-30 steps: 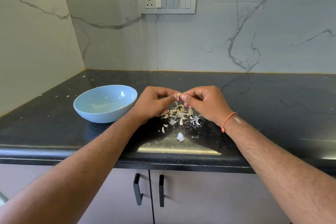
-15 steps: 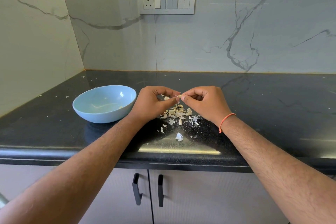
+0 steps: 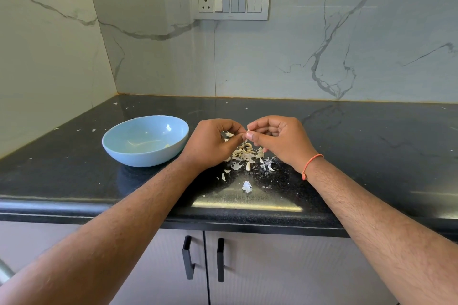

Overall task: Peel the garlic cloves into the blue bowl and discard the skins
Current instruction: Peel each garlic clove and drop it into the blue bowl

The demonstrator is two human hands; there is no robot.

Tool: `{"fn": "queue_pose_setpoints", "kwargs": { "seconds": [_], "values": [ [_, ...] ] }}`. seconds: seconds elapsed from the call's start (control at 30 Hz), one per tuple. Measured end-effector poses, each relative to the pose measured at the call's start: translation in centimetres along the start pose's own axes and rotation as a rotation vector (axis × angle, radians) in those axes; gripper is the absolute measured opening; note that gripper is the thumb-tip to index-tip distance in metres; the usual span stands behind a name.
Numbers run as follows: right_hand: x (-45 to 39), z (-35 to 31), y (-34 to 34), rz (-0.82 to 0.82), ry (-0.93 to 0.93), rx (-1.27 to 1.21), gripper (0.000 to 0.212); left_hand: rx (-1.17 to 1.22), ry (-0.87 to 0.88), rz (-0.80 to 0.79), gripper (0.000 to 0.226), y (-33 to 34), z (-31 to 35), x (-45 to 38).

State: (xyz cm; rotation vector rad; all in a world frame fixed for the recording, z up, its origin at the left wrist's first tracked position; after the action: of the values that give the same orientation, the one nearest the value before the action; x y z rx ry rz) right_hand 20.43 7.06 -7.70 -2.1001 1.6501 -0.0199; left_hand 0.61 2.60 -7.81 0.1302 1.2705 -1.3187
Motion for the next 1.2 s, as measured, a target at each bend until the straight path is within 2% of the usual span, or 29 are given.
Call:
{"fn": "queue_pose_setpoints", "kwargs": {
  "seconds": [0.17, 0.33, 0.47, 0.63, 0.9, 1.0, 1.1, 1.2],
  "values": [
    [-0.3, 0.2, 0.1, -0.028, 0.043, -0.057, 0.014, 0.020, -0.007, 0.009, 0.006, 0.0, 0.3, -0.1],
    [-0.4, 0.7, 0.1, -0.015, 0.069, -0.029, 0.014, 0.102, -0.093, 0.162, 0.003, -0.3, -0.9, -0.2],
    [-0.1, 0.0, -0.1, -0.017, 0.085, -0.113, 0.020, 0.200, -0.088, 0.070, 0.018, 0.1, -1.0, -0.2],
    [0.1, -0.4, -0.2, -0.070, 0.132, -0.206, 0.033, 0.275, -0.066, 0.009, 0.011, 0.3, -0.9, -0.3],
    [0.1, -0.5, -0.2, -0.095, 0.145, -0.226, 0.032, 0.319, -0.032, -0.010, 0.007, 0.3, -0.6, -0.4],
    [0.2, -0.4, 0.0, -0.150, 0.168, -0.246, 0.030, 0.280, -0.020, -0.011, 0.006, 0.3, -0.4, -0.4],
    [0.2, -0.1, 0.4, -0.193, 0.175, -0.156, 0.025, 0.231, -0.027, -0.009, 0.007, 0.2, -0.6, -0.4],
    [0.1, 0.2, 0.5, -0.158, 0.127, -0.078, 0.017, 0.227, -0.051, -0.009, 0.008, 0.3, -0.7, -0.5]
  ]
}}
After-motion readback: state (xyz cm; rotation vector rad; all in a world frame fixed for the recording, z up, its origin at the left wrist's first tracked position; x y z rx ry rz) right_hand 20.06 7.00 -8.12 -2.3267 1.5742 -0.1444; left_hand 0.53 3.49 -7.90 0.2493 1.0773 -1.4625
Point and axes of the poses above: each hand's wrist, its own x-axis away from the middle knuckle, its own y-axis out of the palm, z = x × y, the point moved 2 cm from there along -x, towards the middle knuckle, and after that the axes turned 15 degrees about y, right-handed, at the moved point
